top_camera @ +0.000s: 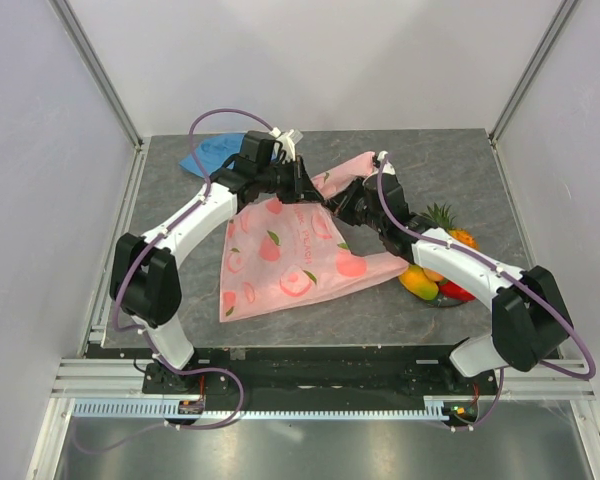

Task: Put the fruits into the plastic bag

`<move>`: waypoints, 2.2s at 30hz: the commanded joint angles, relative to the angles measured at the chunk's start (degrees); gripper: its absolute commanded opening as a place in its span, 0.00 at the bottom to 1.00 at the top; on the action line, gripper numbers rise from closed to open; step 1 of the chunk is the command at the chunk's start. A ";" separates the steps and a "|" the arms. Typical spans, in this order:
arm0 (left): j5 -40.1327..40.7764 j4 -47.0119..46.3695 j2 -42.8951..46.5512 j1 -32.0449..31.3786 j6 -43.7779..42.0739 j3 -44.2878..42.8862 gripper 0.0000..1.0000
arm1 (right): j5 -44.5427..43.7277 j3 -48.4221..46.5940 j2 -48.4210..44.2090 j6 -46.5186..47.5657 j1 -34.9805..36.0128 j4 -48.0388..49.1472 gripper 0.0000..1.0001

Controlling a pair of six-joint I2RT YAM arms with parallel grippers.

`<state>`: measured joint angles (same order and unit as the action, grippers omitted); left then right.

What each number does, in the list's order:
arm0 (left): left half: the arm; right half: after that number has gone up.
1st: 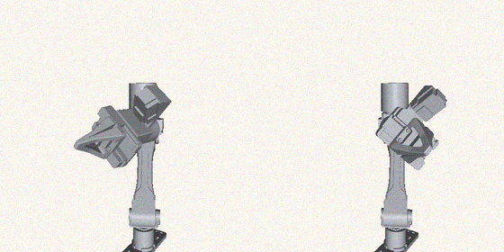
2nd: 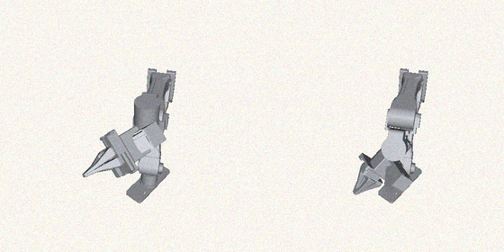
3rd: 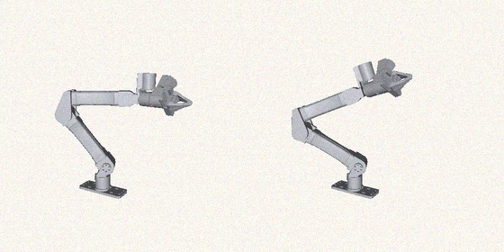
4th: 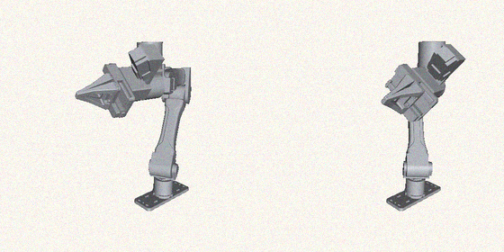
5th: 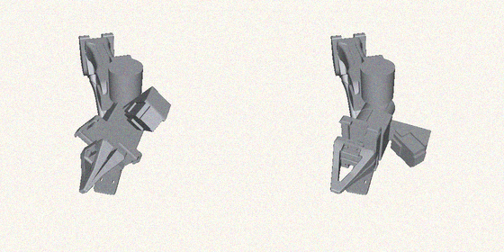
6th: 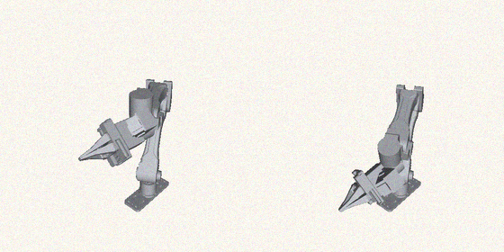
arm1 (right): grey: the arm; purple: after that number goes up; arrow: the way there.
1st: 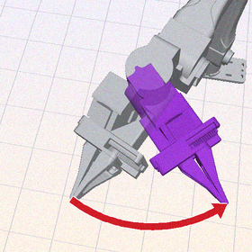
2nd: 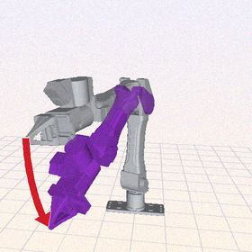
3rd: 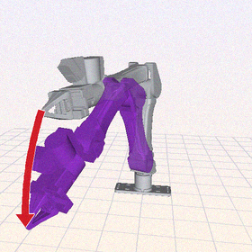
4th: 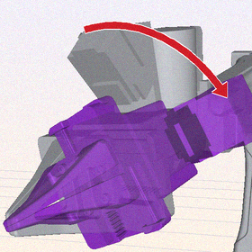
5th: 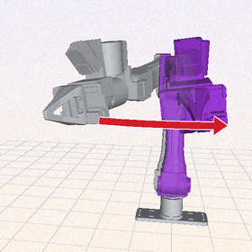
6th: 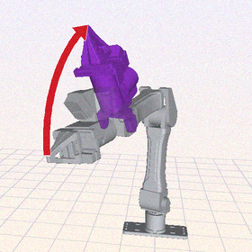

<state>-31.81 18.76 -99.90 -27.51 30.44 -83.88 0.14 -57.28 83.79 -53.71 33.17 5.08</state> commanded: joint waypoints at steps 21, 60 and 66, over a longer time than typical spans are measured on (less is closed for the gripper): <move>-5.28 12.87 10.51 8.70 -12.59 -3.92 0.02 | -25.10 -12.50 -4.69 29.62 -15.24 -20.11 0.00; -8.71 -1.09 6.73 8.79 0.76 -1.91 0.02 | 14.79 2.52 7.88 5.21 -4.17 1.06 0.82; -8.61 -5.31 6.91 8.70 2.96 -0.77 0.01 | 17.17 3.57 10.16 3.18 -2.76 3.61 0.76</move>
<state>-39.24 18.98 -93.21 -18.98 30.20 -85.47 13.78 -54.76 92.84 -47.42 29.78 2.83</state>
